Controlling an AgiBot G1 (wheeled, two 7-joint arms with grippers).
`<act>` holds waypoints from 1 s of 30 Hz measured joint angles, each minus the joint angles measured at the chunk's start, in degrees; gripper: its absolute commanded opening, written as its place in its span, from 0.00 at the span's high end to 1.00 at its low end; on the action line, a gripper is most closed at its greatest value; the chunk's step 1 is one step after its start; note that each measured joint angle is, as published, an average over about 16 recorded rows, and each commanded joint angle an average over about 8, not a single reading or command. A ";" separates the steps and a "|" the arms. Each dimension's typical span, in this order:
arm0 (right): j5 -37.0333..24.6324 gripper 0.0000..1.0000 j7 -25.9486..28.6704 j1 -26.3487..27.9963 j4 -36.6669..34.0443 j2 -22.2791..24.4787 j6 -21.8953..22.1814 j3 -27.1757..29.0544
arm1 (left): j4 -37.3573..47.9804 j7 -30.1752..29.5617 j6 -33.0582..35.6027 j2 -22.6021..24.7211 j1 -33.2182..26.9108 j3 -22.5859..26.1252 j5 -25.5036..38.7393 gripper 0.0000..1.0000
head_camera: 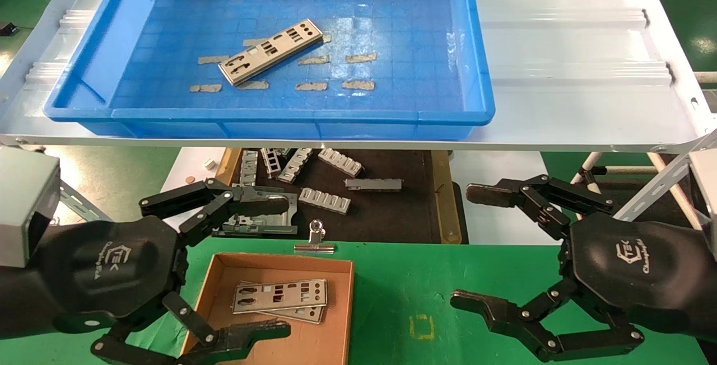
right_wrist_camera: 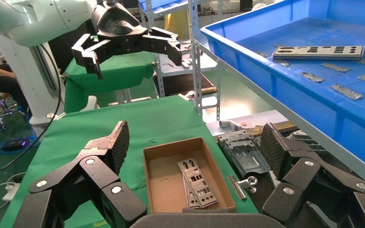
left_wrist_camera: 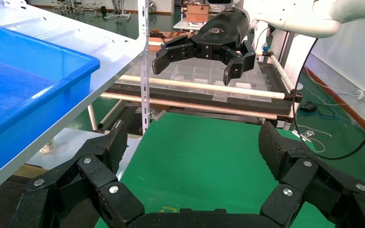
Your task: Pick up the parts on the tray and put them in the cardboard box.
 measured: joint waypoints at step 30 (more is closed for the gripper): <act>0.00 0.00 0.00 0.00 0.00 0.00 0.00 0.00 | 0.00 0.00 0.00 0.00 0.00 0.00 0.00 0.00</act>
